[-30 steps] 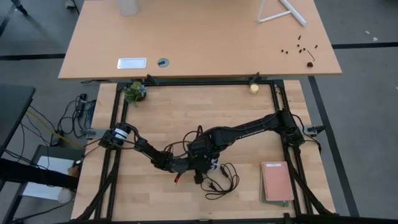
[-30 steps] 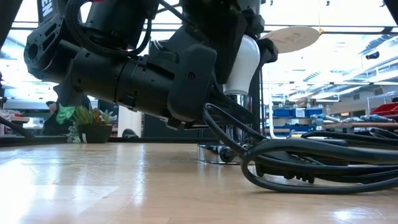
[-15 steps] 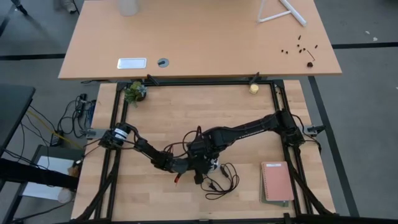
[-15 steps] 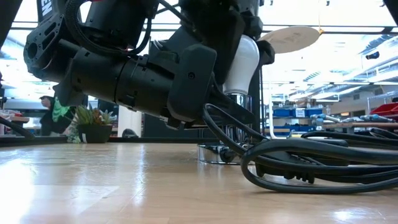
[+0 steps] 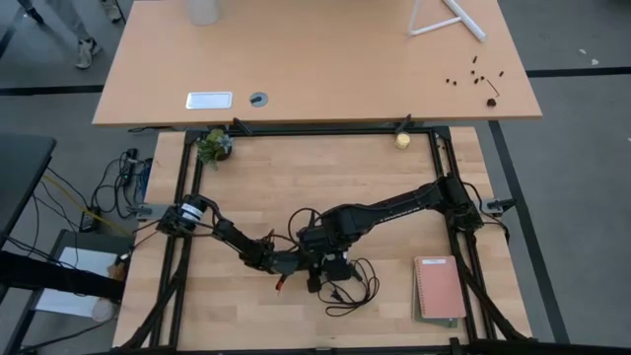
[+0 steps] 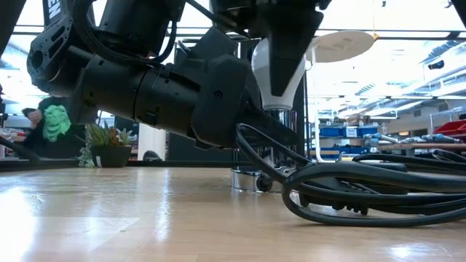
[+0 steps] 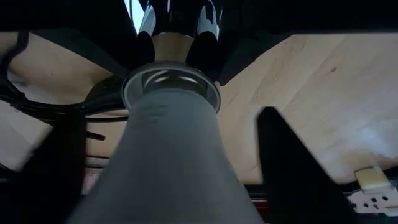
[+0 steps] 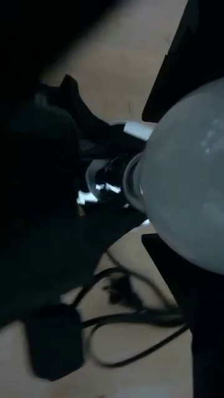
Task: Screw lightbulb
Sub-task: Insert the lightbulb into the lamp
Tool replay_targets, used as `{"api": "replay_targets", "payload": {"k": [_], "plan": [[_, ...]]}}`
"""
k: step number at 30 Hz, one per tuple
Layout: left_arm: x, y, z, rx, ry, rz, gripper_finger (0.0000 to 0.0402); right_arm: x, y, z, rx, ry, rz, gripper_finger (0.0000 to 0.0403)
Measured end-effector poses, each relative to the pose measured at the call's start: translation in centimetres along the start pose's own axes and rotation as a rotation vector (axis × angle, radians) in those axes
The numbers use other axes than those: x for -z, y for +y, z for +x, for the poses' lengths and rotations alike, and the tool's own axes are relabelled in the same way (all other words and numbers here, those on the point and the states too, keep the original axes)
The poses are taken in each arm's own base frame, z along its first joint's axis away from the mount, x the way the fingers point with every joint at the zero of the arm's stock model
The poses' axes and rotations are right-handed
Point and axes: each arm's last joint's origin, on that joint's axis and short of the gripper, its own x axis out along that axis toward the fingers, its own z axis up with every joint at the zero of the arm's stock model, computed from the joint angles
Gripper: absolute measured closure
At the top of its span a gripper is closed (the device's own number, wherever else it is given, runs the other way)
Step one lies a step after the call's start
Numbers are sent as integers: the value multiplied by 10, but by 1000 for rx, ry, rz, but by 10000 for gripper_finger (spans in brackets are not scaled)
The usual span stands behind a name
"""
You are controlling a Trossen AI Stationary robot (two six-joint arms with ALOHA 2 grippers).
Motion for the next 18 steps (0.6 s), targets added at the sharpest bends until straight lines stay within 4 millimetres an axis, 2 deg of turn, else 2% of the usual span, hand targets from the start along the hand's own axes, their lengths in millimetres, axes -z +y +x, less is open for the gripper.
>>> {"api": "replay_targets", "payload": {"k": [6,13,18], "plan": [[0,0,0,4,-3,0,211,5,8,0,90,36,-294,89],[0,0,0,4,-4,3,211,6,21,1,107,34,-662,89],[-1,0,0,4,-6,26,211,3,23,1,112,15,-825,93]]}}
